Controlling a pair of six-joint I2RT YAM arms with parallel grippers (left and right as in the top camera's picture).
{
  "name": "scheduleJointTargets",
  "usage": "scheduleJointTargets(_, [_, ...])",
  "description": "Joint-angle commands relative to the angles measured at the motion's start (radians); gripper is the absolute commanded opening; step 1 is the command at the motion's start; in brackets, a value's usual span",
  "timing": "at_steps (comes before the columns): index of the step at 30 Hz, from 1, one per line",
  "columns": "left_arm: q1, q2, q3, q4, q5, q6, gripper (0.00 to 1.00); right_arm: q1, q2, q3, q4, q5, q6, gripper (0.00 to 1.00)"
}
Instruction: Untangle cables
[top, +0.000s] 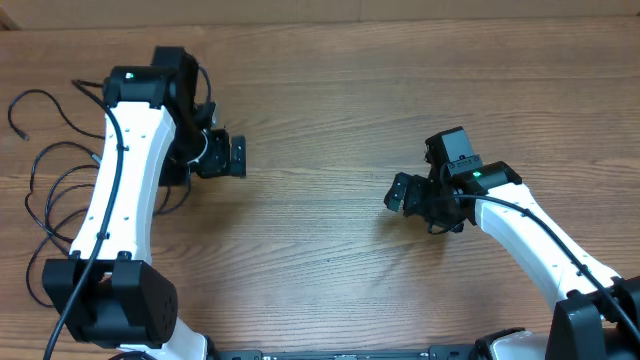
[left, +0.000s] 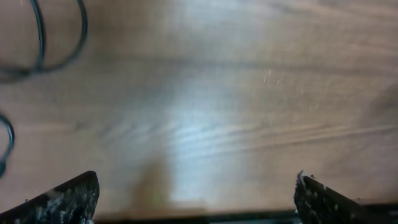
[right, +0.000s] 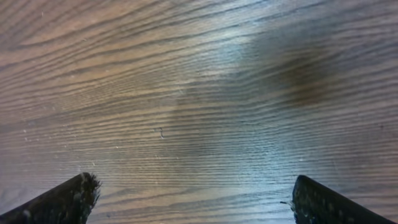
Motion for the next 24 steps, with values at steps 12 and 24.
scheduleJointTargets(12, [-0.061,-0.027,-0.21,-0.105,-0.036,-0.055,0.99,-0.025,-0.015,0.274,-0.21,0.056,-0.269,1.0])
scheduleJointTargets(24, [-0.161,-0.354,-0.464,0.107,-0.037,-0.084,1.0,-0.225,-0.016,0.325,-0.309,0.009,-0.26,1.0])
